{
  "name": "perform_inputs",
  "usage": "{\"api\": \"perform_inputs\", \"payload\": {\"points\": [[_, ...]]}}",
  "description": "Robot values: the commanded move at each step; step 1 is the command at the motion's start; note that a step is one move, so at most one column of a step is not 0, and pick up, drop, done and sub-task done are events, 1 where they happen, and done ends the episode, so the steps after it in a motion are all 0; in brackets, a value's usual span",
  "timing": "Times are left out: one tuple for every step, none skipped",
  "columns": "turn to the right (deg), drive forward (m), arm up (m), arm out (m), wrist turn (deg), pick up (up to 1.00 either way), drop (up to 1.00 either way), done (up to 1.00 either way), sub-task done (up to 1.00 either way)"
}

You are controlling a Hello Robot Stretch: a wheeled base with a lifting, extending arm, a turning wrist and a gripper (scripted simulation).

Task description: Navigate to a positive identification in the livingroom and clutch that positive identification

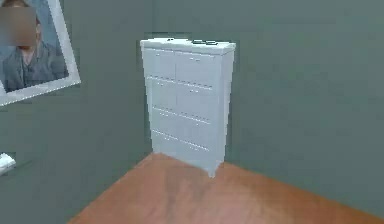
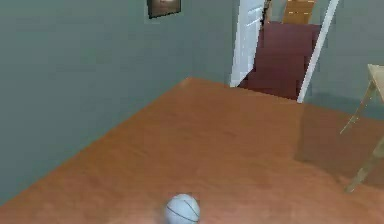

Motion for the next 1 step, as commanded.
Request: {"api": "perform_inputs", "payload": {"points": [[45.0, 0.00, 0.00, 0.00, 0.0, 0.00, 0.00, 0.00, 0.00]]}}
